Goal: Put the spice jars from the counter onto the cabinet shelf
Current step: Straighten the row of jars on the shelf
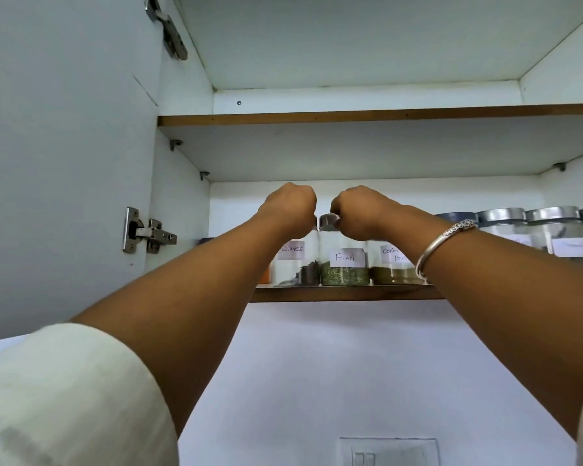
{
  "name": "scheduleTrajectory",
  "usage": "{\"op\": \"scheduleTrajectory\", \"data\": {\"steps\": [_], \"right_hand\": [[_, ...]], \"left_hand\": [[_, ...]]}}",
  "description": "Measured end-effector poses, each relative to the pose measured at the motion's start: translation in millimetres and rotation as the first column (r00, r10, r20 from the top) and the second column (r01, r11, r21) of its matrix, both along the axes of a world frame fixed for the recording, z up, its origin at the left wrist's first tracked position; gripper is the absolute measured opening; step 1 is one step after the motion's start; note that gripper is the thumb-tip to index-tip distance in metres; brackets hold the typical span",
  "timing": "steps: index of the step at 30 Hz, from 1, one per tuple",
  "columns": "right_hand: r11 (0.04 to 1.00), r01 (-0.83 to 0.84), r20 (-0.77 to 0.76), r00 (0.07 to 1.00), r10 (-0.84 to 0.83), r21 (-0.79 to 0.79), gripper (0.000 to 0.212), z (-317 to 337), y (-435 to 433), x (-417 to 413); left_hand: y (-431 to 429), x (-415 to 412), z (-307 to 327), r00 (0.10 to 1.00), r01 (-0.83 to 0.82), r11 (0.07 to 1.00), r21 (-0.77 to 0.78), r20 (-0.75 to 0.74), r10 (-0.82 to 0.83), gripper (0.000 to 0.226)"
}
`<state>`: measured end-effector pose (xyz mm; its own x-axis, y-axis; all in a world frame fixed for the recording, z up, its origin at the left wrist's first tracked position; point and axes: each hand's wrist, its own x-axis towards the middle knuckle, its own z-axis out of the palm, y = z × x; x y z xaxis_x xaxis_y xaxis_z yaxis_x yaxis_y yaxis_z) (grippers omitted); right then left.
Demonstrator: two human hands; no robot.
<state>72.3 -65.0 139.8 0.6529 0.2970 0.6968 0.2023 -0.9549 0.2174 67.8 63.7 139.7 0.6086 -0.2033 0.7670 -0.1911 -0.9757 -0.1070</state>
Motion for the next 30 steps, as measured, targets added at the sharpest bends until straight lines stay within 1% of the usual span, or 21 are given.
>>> {"op": "scheduleTrajectory", "data": {"steps": [2, 9, 11, 14, 15, 18, 19, 20, 21, 22, 25, 27, 30], "right_hand": [[1.000, 0.001, -0.006, 1.000, -0.001, 0.007, 0.025, 3, 1, 0], [1.000, 0.012, -0.033, 0.999, -0.011, 0.013, 0.030, 10, 5, 10], [1.000, 0.014, -0.024, 1.000, -0.014, 0.003, 0.025, 9, 9, 14], [0.999, 0.032, 0.000, 0.999, -0.032, -0.018, 0.009, 6, 13, 24], [0.999, 0.034, -0.001, 0.999, -0.034, -0.017, 0.007, 6, 14, 27], [1.000, 0.025, -0.022, 0.999, -0.025, -0.001, 0.020, 8, 15, 39], [1.000, 0.029, -0.024, 0.999, -0.029, -0.004, 0.021, 8, 16, 43], [0.999, 0.036, -0.018, 0.999, -0.036, -0.011, 0.017, 8, 17, 49], [0.998, 0.055, -0.005, 0.998, -0.055, -0.018, 0.008, 8, 18, 55], [0.997, 0.078, 0.019, 0.997, -0.077, -0.021, 0.005, 8, 20, 59], [0.993, 0.119, 0.065, 0.991, -0.118, -0.017, 0.028, 9, 25, 72], [0.994, 0.111, 0.072, 0.991, -0.110, -0.008, 0.033, 9, 28, 79], [0.994, 0.112, 0.074, 0.991, -0.111, -0.008, 0.034, 9, 29, 95]], "left_hand": [[2, 1, 3, 1.000, 0.014, 1.000, 0.000, 0.008, -0.014, 0.024], [5, 12, 11, 1.000, 0.028, 1.000, 0.006, -0.010, -0.028, 0.026], [6, 17, 8, 1.000, 0.027, 1.000, -0.007, -0.003, -0.027, 0.026], [7, 28, 3, 1.000, 0.022, 1.000, -0.012, 0.022, -0.021, 0.026], [8, 31, 2, 0.999, 0.019, 1.000, -0.012, 0.025, -0.019, 0.026], [10, 42, 3, 1.000, 0.010, 1.000, -0.012, 0.024, -0.010, 0.025], [11, 46, 4, 1.000, 0.007, 1.000, -0.011, 0.024, -0.007, 0.025], [11, 51, 4, 1.000, 0.005, 1.000, -0.008, 0.023, -0.005, 0.025], [12, 55, 5, 1.000, 0.003, 1.000, -0.005, 0.024, -0.003, 0.025], [13, 59, 6, 1.000, 0.001, 1.000, -0.003, 0.022, -0.001, 0.025], [15, 72, 9, 1.000, 0.000, 1.000, 0.003, 0.011, 0.000, 0.025], [17, 81, 11, 1.000, -0.005, 1.000, 0.023, -0.009, 0.005, 0.025], [19, 94, 14, 0.998, -0.020, 0.998, 0.060, -0.050, 0.023, 0.026]]}}
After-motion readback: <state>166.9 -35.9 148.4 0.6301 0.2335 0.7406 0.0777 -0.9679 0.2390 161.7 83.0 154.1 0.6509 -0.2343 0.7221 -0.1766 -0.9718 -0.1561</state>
